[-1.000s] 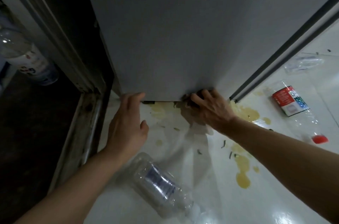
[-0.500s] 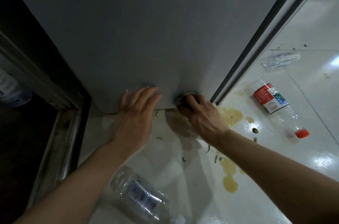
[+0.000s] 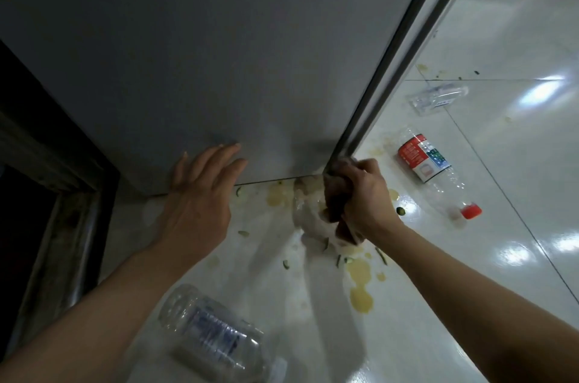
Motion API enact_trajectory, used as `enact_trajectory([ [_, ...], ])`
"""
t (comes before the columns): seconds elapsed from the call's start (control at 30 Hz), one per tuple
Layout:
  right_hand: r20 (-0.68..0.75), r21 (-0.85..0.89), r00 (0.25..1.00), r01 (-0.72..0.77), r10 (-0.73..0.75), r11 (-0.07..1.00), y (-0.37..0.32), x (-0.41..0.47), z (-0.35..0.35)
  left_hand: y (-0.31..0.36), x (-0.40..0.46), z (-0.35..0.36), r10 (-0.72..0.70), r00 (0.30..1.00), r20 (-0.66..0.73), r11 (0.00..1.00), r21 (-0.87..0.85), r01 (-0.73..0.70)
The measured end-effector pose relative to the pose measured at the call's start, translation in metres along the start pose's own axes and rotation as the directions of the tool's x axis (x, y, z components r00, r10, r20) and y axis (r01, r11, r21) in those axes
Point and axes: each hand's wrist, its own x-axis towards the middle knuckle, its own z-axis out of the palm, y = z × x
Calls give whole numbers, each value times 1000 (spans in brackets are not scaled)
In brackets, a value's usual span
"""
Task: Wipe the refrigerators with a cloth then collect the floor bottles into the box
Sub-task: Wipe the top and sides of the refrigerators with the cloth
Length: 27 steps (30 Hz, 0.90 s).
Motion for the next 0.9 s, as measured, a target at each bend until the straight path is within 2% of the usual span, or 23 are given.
enact_trajectory([
  [0.03,-24,183,987,-153,160,971,2,-3,-3,3,1,0,13,1000,-4,1000,6,-13],
  [0.07,-62,230,961,-248,268,941,3,-3,-3,5,2,0,27,1000,-9,1000,14,-27],
  [0.1,-95,256,941,-293,326,921,7,-3,-5,7,4,1,40,999,-14,999,22,-39],
  [0.17,-73,466,895,-359,440,809,8,2,-3,10,6,1,60,998,-26,998,32,-59],
  [0.23,49,637,867,-410,497,653,1,10,7,14,10,1,82,995,-49,996,32,-81],
  [0.3,176,755,859,-431,481,494,-11,19,30,18,16,1,95,993,-77,995,32,-93],
  [0.37,187,795,868,-409,460,448,-21,25,56,20,20,3,106,988,-112,994,30,-103],
  [0.43,72,763,874,-358,480,538,-25,28,77,22,23,7,117,983,-142,993,18,-116],
  [0.5,67,704,888,-365,455,609,-24,23,97,24,25,10,131,980,-152,991,11,-131],
  [0.57,178,671,890,-422,420,610,-23,19,114,26,27,12,139,979,-146,990,8,-140],
  [0.63,203,681,877,-446,435,581,-21,22,120,29,27,12,135,981,-138,991,9,-135],
  [0.73,57,649,841,-441,538,620,-14,35,101,29,28,12,140,978,-157,990,16,-139],
  [0.8,-34,638,842,-396,538,661,-7,38,80,28,27,12,147,975,-166,989,32,-144],
  [0.9,-42,677,870,-336,490,655,-2,33,54,34,30,11,155,974,-162,988,48,-149],
])
